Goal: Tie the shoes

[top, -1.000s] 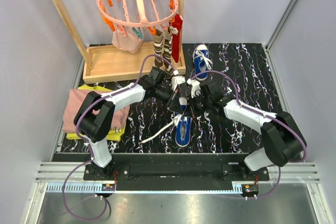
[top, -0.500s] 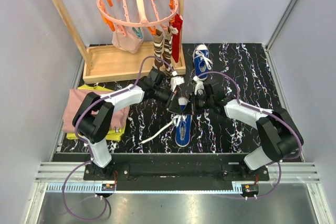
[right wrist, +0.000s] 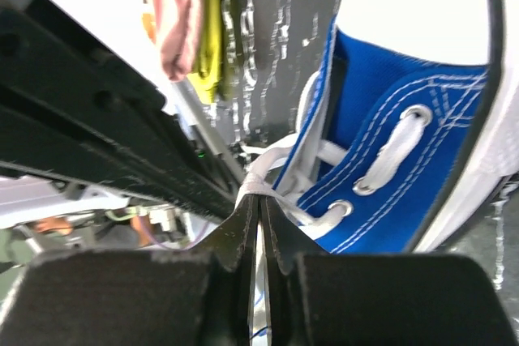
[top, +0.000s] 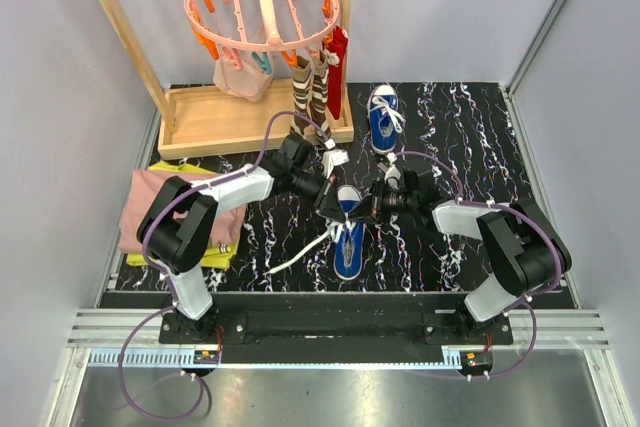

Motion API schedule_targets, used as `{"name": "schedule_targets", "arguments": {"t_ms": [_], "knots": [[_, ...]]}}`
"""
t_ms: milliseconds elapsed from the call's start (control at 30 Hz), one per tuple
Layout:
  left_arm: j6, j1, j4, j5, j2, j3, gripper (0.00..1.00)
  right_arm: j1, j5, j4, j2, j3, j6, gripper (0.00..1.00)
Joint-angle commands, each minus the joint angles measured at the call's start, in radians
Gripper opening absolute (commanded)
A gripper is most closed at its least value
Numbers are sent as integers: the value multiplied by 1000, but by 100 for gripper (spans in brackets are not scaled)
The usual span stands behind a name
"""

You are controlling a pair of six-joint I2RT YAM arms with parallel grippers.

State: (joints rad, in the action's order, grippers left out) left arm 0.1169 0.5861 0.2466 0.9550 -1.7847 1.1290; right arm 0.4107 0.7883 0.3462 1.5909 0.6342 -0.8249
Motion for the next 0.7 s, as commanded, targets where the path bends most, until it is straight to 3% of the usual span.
{"name": "schedule_targets", "arguments": {"t_ms": [0, 167, 433, 667], "knots": [[20, -9, -64, 36, 62, -23, 0, -18, 68, 189, -5, -39, -147, 9], [49, -12, -87, 47, 62, -32, 0, -23, 71, 434, 35, -111, -278, 10], [89, -9, -113, 67, 48, -25, 0, -23, 52, 507, 86, -133, -298, 8], [98, -5, -122, 67, 48, -35, 0, -20, 45, 749, 196, -139, -416, 10]]}}
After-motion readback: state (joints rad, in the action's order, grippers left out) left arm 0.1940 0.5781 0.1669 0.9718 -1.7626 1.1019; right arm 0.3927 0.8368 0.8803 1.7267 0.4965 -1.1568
